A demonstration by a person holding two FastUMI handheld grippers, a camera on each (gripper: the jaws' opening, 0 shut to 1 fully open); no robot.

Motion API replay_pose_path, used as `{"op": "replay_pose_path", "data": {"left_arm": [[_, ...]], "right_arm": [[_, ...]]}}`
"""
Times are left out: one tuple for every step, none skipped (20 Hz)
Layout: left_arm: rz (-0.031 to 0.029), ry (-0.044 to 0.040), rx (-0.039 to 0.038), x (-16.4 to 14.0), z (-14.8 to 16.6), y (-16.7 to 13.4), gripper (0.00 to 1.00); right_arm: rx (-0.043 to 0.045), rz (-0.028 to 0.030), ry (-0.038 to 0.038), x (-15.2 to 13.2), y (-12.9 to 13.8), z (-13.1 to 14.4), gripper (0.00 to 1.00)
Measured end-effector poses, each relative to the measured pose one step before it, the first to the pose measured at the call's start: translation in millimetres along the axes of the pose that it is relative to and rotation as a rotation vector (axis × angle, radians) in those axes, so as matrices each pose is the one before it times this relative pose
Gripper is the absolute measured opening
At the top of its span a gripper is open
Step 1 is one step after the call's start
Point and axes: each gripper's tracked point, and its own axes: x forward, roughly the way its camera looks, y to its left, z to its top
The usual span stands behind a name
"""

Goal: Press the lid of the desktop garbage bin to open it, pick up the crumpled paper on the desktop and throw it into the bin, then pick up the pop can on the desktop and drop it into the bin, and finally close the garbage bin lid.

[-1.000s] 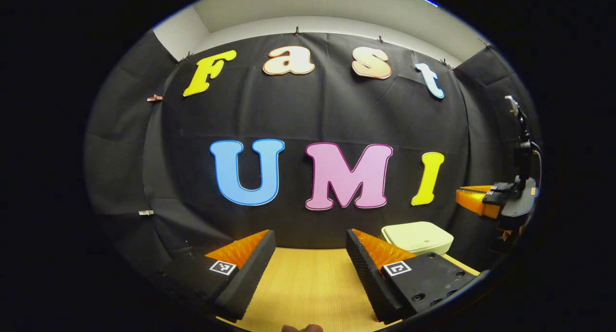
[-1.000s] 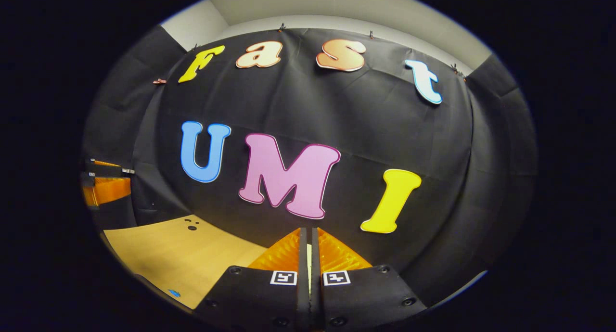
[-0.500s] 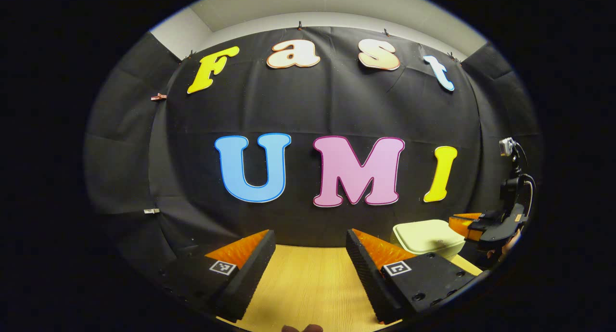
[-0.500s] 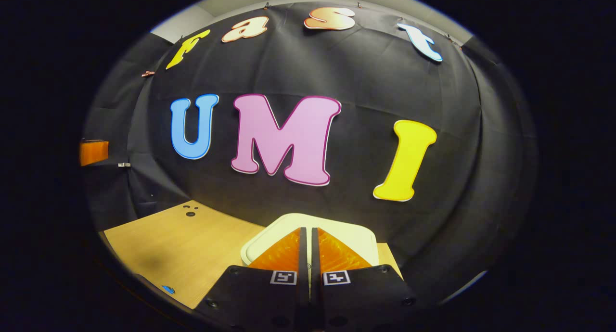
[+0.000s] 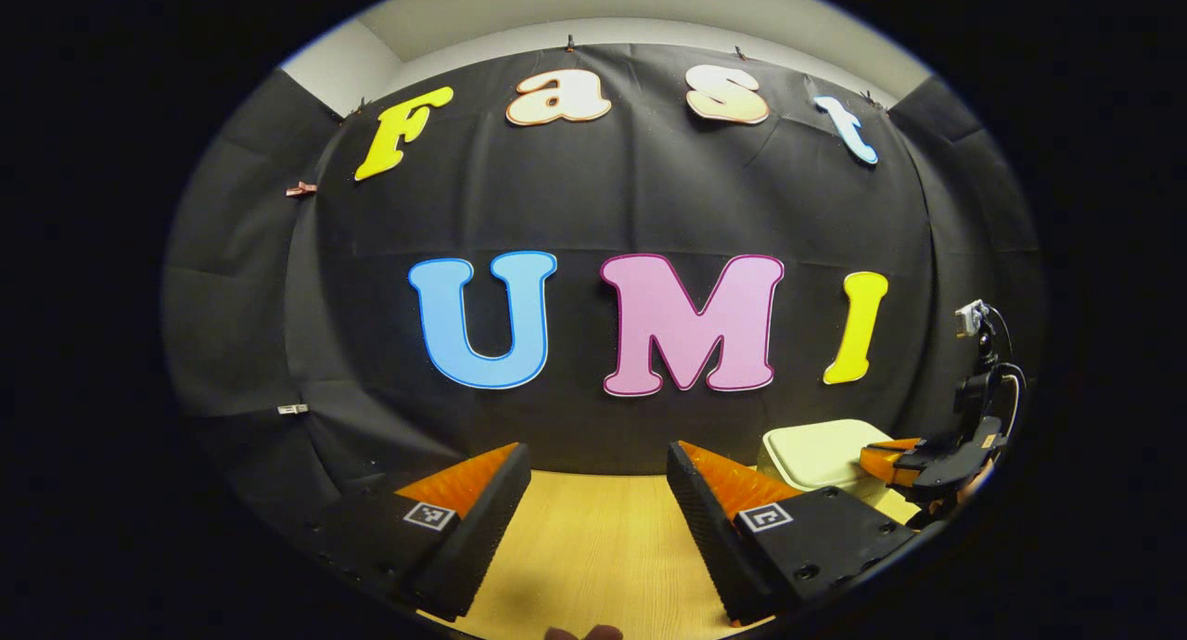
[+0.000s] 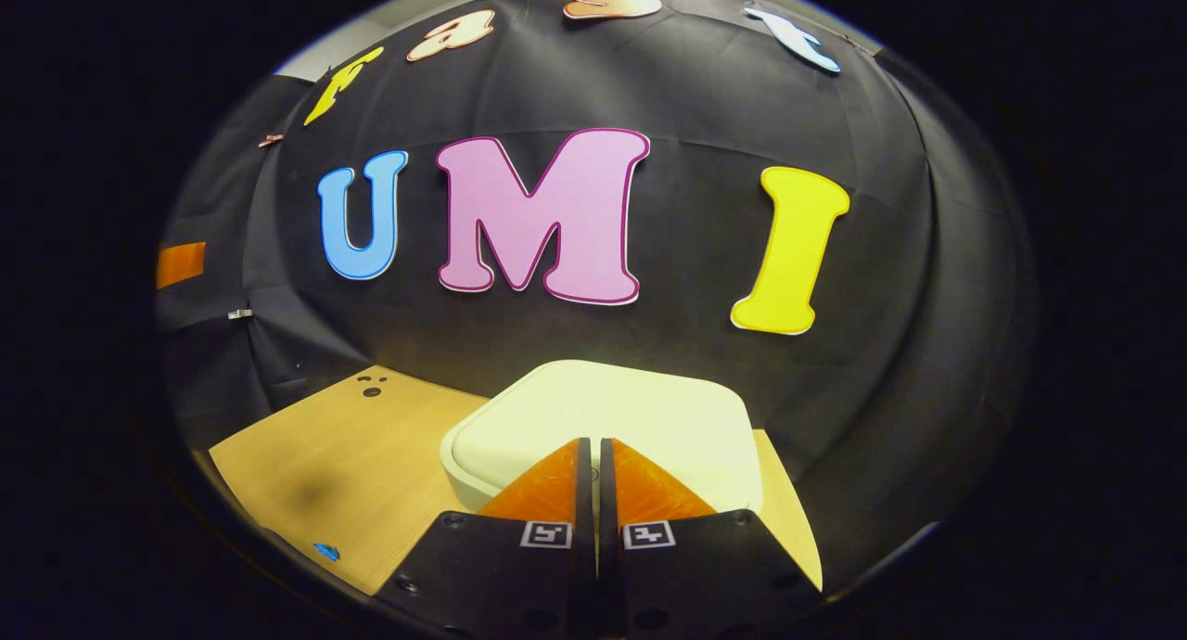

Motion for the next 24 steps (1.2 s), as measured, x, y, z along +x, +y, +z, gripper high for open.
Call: {"op": "replay_pose_path", "data": {"left_arm": [[-0.00008, 0.00304, -0.00028, 0.21, -2.29, -0.28, 0.95], [0.00108, 0.00272, -0.00181, 0.64, 0.53, -0.78, 0.95], [0.00011, 0.00238, -0.00171, 0.17, -1.12, -1.28, 0.95], [0.00105, 0.00152, -0.00215, -1.03, -0.40, -0.19, 0.95], [-0.00085, 0.00148, -0.00157, -0.53, -2.15, -0.84, 0.95], [0.00126, -0.00003, -0.00030, -0.13, -0.18, 0.06, 0.95], [-0.00013, -0.00039, -0.00068, 0.62, 0.77, -0.45, 0.95], [0.00028, 0.00037, -0.00085, 0.18, 0.78, -0.41, 0.95], [0.00108, -0.00029, -0.00128, -1.67, -1.44, 0.97, 0.95], [0.00088, -0.00045, -0.00342, -1.98, 0.46, 0.34, 0.95], [0.00065, -0.00033, -0.00491, -1.21, -0.22, 0.29, 0.95], [0.00028, 0.00093, -0.00393, -1.82, -0.51, 1.30, 0.95], [0.00013, 0.00187, -0.00295, -1.44, -0.76, 0.90, 0.95], [-0.00040, 0.00281, -0.00230, -0.84, 0.11, 1.09, 0.95], [0.00216, 0.00083, -0.00204, -1.35, -1.18, 1.41, 0.95], [0.00196, 0.00070, -0.00247, 0.17, 1.05, 1.54, 0.95], [-0.00020, -0.00128, -0.00330, -0.94, -0.93, 1.54, 0.95], [0.00050, -0.00224, -0.00395, -0.67, 1.76, 0.94, 0.95], [-0.00266, -0.00305, -0.00424, -0.96, 0.61, 0.31, 0.95], [-0.00403, -0.00344, -0.00309, -1.26, 1.49, 0.11, 0.95], [-0.00601, -0.00258, -0.00063, -1.49, -1.02, 0.50, 0.95], [-0.00773, -0.00170, 0.00055, -1.01, 1.69, 0.33, 0.95], [-0.01086, -0.00147, -0.00028, -2.30, -0.86, -0.26, 0.95], [-0.00840, -0.00093, -0.00040, -3.13, 0.73, 0.69, 0.95]], "right_arm": [[0.00337, 0.00622, 0.00131, -0.02, 0.65, -1.69, 0.06], [0.00537, 0.00875, -0.00384, -0.67, 0.92, 0.88, 0.05], [0.00422, 0.00358, -0.00126, 0.87, -0.25, -0.60, 0.05], [0.00656, 0.00372, 0.00087, 0.35, -0.03, -1.82, 0.05], [0.00434, 0.00115, -0.00063, 0.07, -0.30, -1.45, 0.05], [-0.00056, -0.00025, 0.00050, -0.32, 0.38, -1.39, 0.05], [-0.01754, 0.00006, 0.00030, 0.72, 0.74, -2.05, 0.05], [-0.04188, 0.00378, -0.00236, -0.33, -0.43, 0.65, 0.06], [-0.02902, -0.00220, 0.00381, -0.81, -0.69, 1.23, 0.05], [-0.00269, -0.00639, -0.00359, 0.03, 0.59, 2.30, 0.06], [0.01722, 0.00213, -0.02219, 0.49, -0.52, 7.80, 0.06], [0.02081, 0.02348, -0.00144, 0.67, 3.84, 3.57, 0.05], [0.00557, 0.00929, 0.00669, -1.72, 2.23, 2.74, 0.05], [-0.00821, -0.00224, -0.01611, -2.28, -1.05, 4.53, 0.05], [-0.01592, -0.00842, -0.02919, -2.55, -2.34, 8.77, 0.06], [-0.01189, -0.00950, -0.02869, -1.98, -2.23, 11.43, 0.05], [-0.00764, -0.00355, -0.02159, -2.38, 0.05, 8.63, 0.05], [-0.00804, -0.00395, -0.01503, -2.65, 0.20, 5.52, 0.05], [-0.00888, -0.00143, -0.01154, -2.00, 0.61, 5.92, 0.05], [-0.00811, -0.00520, -0.00989, -3.26, 0.33, 4.96, 0.05], [-0.00455, -0.00337, -0.00664, -3.02, 0.10, 3.10, 0.05], [0.00004, -0.00495, -0.00820, -3.89, 0.65, 4.02, 0.05], [0.00540, -0.00454, -0.00557, -3.94, 1.11, 3.50, 0.05], [0.00799, -0.00230, -0.00367, -4.18, 1.55, 2.05, 0.05]]}}
